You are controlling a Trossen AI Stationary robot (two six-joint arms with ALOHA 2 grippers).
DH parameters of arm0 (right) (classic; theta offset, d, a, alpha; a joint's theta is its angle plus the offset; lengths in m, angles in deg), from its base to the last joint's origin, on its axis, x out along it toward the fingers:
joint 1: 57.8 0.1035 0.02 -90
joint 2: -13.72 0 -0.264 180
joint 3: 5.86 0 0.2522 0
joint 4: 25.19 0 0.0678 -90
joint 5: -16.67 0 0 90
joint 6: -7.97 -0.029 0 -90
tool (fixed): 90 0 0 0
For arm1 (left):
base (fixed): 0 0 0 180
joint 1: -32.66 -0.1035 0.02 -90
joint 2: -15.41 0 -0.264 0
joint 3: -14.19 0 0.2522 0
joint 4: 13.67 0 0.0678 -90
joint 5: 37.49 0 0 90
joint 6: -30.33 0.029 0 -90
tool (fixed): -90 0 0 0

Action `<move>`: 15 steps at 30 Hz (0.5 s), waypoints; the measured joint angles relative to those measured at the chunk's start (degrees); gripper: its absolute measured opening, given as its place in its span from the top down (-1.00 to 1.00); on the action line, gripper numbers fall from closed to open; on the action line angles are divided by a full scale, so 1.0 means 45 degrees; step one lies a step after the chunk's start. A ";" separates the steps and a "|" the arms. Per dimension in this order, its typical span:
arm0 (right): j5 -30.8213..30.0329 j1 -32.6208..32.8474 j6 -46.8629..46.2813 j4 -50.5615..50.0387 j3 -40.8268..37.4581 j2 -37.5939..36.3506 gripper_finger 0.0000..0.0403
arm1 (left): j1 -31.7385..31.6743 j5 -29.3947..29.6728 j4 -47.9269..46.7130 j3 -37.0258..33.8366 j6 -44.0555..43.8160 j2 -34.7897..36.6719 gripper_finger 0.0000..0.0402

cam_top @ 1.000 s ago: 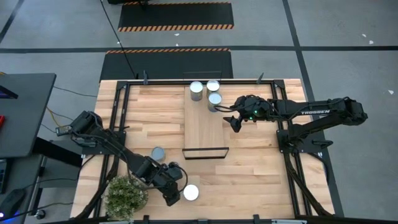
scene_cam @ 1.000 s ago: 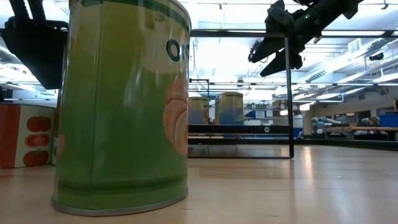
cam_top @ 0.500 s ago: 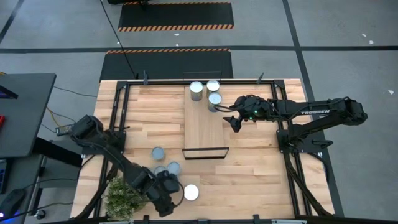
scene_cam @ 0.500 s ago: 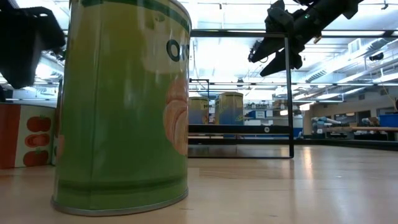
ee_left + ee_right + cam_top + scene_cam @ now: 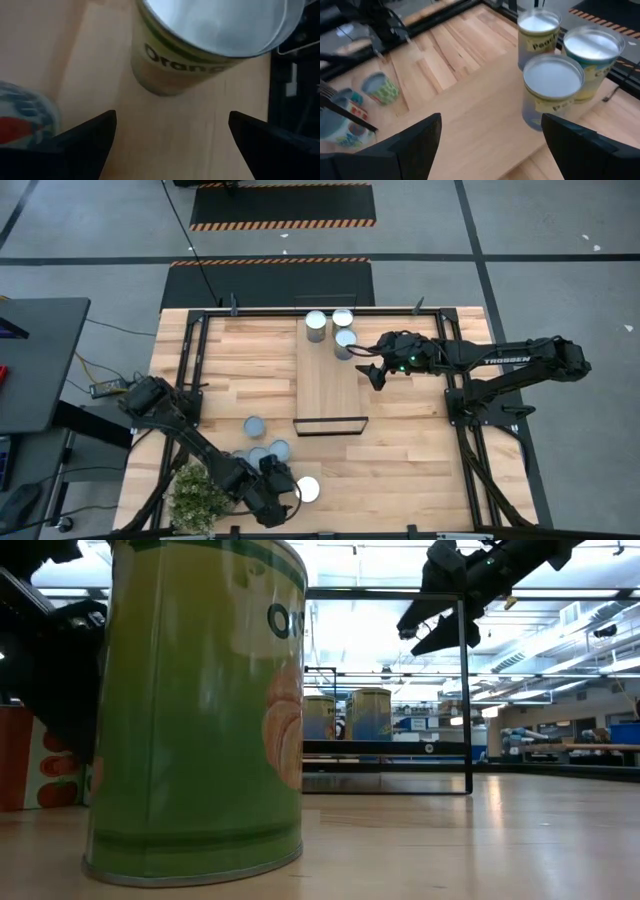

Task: Pick and place cans onto a shelf
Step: Put the canned oranges on the shelf

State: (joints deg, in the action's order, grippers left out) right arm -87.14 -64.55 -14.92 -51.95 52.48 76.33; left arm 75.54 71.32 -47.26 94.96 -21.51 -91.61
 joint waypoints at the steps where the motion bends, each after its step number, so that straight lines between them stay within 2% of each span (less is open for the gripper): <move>1: 0.0002 0.0001 -0.0129 0.0164 0.0000 0.0000 -0.74 | 0.0044 0.0275 0.0033 -0.0003 0.0000 0.0005 -0.95; 5: 0.0115 0.0001 -0.1086 0.0220 0.0000 0.0000 -0.74 | 0.0091 0.1270 0.0167 0.0002 0.0169 0.0010 -0.95; 15: 0.0263 -0.0038 -0.1542 0.0223 0.0000 0.0029 -0.74 | -0.0045 0.1324 0.1647 0.0014 0.0765 -0.0382 -0.95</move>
State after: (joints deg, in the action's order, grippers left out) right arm -85.95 -64.72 -21.85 -50.95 52.48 76.46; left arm 75.34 77.28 -39.84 95.03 -18.07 -93.33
